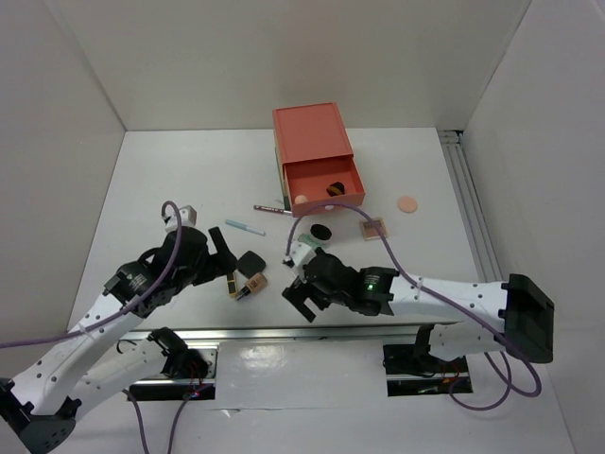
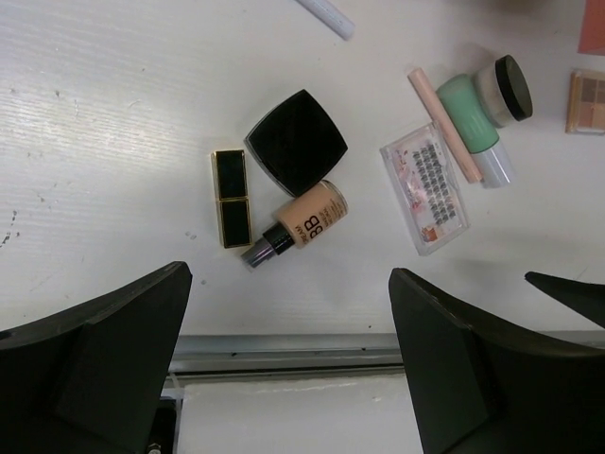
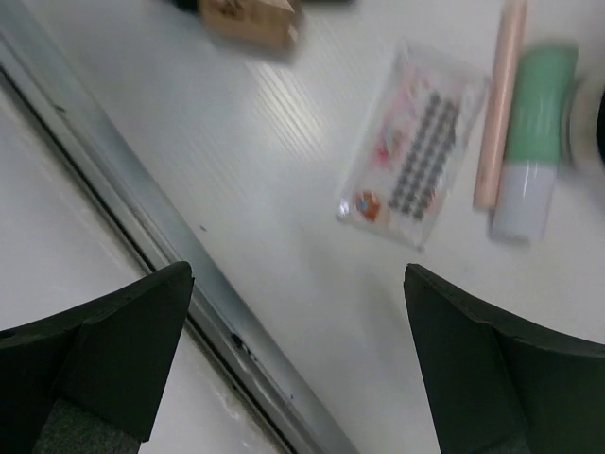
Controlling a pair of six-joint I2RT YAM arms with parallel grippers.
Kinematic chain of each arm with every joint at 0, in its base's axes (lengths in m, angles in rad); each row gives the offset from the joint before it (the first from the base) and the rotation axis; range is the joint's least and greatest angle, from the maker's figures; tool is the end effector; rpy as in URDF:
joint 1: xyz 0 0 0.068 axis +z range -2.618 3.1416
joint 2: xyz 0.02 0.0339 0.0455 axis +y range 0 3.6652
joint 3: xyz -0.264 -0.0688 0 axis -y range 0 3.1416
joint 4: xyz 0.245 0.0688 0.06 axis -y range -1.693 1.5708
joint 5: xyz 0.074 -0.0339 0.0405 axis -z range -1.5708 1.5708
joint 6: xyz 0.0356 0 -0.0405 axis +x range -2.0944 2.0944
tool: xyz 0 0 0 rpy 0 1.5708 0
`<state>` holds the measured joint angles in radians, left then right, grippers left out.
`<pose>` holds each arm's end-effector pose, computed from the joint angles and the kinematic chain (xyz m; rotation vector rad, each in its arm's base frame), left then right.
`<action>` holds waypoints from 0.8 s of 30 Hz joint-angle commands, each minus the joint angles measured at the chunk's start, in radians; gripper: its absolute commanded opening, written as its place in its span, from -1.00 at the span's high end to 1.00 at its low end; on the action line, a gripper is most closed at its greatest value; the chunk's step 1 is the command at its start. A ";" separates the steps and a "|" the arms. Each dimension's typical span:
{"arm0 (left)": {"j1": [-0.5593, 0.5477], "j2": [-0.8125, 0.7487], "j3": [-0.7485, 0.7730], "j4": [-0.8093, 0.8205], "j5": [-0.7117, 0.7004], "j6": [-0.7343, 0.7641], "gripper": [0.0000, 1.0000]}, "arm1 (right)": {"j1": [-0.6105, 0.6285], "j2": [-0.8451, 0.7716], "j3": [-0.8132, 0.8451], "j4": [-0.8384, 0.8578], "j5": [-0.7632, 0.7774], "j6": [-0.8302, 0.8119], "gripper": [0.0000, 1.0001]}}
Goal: Organize the makeup
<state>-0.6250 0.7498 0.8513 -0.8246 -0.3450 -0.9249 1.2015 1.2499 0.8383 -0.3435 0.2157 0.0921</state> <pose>0.1247 -0.0751 0.3068 -0.5162 2.2206 -0.4346 0.1026 0.2439 0.2464 -1.1379 2.0440 0.4066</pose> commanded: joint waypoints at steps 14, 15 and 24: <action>-0.002 0.079 0.048 0.022 -0.006 0.021 -1.00 | -0.783 -0.422 -0.272 -0.195 0.294 0.546 -1.00; -0.002 0.088 0.048 0.022 -0.006 0.021 -1.00 | -0.843 -0.396 -0.260 -0.169 0.243 0.529 -1.00; -0.002 0.140 0.080 0.041 -0.017 0.031 -1.00 | -1.398 0.014 -0.096 0.195 -0.217 0.377 -0.85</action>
<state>-0.6250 0.8814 0.8928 -0.8124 -0.3470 -0.9146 -0.1669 1.1557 0.6231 -0.3275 0.1444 0.5182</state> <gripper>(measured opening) 1.001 0.926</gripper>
